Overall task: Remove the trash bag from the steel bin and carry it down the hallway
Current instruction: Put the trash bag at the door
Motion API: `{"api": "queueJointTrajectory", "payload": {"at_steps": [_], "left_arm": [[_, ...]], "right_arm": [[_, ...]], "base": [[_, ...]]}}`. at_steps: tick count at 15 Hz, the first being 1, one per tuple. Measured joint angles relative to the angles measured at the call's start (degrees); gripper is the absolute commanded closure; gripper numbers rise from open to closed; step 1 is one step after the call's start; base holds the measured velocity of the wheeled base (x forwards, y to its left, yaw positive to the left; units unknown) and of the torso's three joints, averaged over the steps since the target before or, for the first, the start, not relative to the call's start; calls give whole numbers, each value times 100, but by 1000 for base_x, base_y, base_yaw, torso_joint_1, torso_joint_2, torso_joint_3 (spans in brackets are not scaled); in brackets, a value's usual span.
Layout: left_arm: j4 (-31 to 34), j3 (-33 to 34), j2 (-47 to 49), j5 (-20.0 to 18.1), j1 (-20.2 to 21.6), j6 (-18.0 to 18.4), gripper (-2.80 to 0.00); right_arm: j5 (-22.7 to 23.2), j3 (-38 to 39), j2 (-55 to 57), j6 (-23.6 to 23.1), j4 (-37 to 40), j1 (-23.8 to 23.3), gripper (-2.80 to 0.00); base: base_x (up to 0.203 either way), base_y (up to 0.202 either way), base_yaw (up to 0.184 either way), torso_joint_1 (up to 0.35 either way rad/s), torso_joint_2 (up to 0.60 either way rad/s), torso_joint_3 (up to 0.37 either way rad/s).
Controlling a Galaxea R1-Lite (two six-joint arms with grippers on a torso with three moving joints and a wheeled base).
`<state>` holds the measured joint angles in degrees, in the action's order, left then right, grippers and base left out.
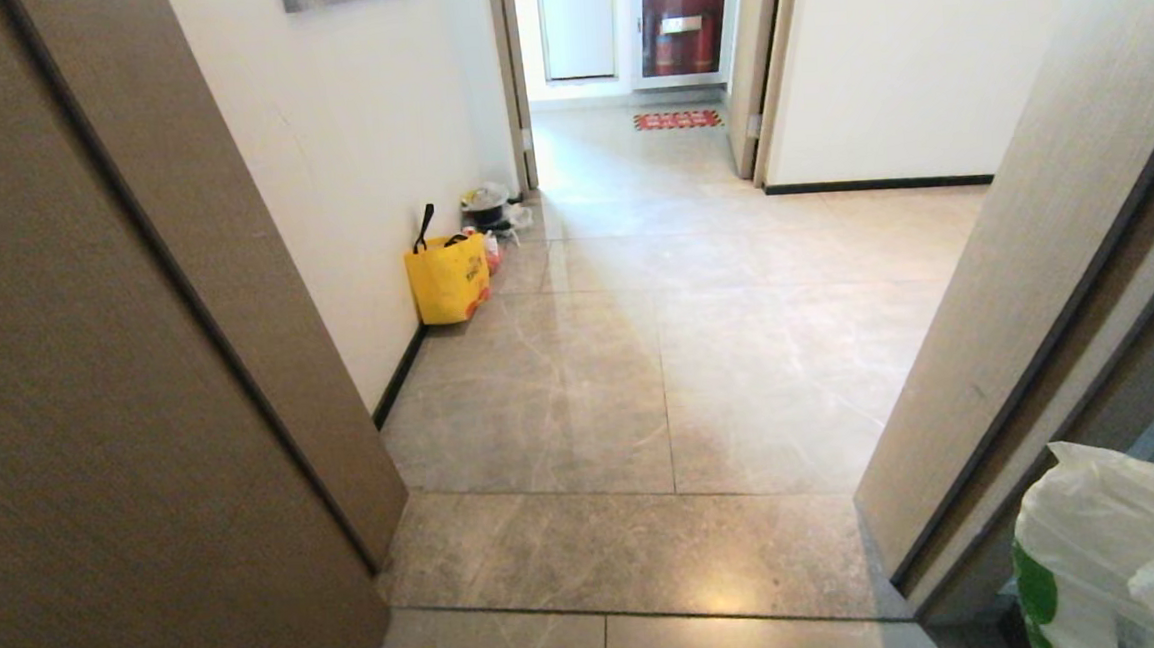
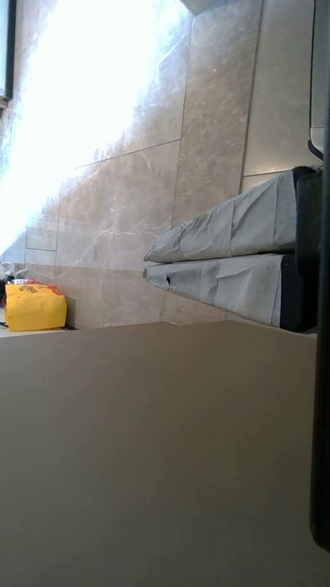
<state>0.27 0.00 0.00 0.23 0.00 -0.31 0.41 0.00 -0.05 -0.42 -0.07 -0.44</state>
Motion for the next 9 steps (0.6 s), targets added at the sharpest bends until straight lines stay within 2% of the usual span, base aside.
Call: {"api": "queueJointTrajectory", "payload": {"at_steps": [9], "left_arm": [[-2,0,0,2,0,1,0]], "right_arm": [[0,0,0,-2,0,0,0]], "base": [[193,0,0,3,3,2]]}}
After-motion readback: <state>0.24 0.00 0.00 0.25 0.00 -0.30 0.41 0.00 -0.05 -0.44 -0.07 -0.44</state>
